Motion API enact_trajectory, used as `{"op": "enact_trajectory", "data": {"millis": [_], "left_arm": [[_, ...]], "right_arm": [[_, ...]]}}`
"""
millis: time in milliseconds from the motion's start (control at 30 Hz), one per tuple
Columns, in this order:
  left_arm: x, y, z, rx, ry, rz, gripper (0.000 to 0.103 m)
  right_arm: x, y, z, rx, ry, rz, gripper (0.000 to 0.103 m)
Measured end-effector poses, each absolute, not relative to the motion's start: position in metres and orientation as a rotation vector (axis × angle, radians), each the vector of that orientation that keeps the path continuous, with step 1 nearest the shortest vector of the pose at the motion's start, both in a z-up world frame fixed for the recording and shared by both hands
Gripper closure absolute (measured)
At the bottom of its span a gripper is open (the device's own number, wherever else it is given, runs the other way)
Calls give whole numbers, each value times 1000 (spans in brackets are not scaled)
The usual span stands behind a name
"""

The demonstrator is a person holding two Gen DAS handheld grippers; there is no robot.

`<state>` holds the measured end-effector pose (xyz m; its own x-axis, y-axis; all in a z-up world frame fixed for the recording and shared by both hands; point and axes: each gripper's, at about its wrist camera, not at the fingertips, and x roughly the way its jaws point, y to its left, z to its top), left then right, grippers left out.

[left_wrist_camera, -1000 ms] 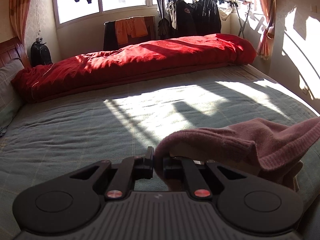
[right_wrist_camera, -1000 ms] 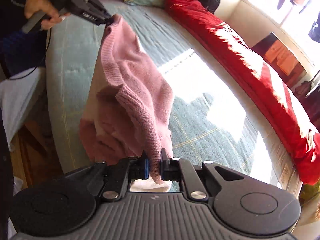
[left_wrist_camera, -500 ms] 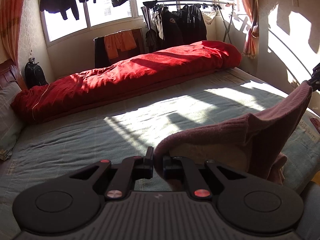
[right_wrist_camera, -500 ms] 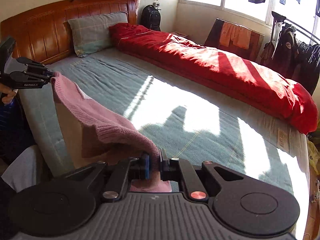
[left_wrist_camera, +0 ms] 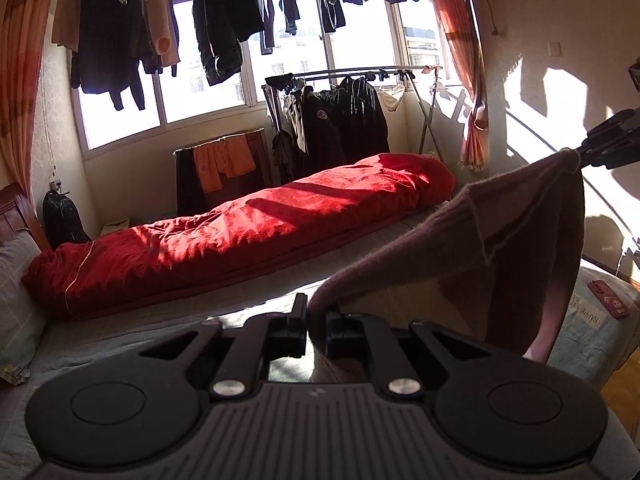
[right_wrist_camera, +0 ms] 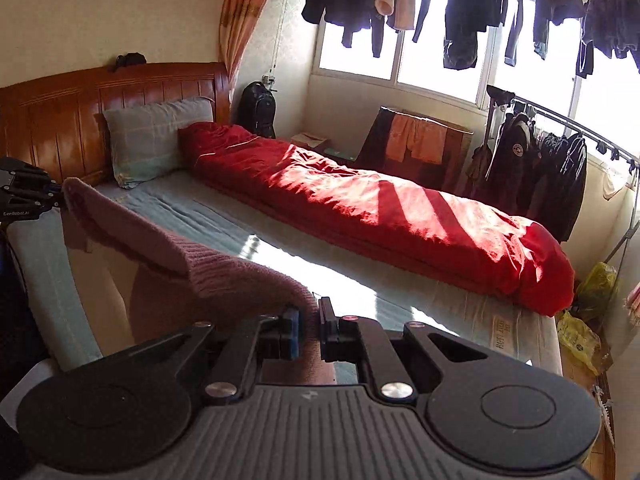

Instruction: Fold clothes

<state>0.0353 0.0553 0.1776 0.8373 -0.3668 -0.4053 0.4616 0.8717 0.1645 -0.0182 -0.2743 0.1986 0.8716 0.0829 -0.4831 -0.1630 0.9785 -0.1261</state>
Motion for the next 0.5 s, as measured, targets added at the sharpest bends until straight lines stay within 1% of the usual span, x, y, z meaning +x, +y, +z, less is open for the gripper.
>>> {"op": "enact_trajectory", "data": {"millis": [100,167,367,500], "left_arm": [[39,53,192,248,353,-471,97],[48,49,188,243,373,-471,97],[100,34,129,199,590,-461,97],[138,25,93,190,677,-446,97]], "right_arm": [[-13,-280,207,-162,474,99,93],[-6,-284,200,-144,489,88,93],[36,-288,138,-112,630,37,93],[72,-290,98,-82,717,10,93]]}}
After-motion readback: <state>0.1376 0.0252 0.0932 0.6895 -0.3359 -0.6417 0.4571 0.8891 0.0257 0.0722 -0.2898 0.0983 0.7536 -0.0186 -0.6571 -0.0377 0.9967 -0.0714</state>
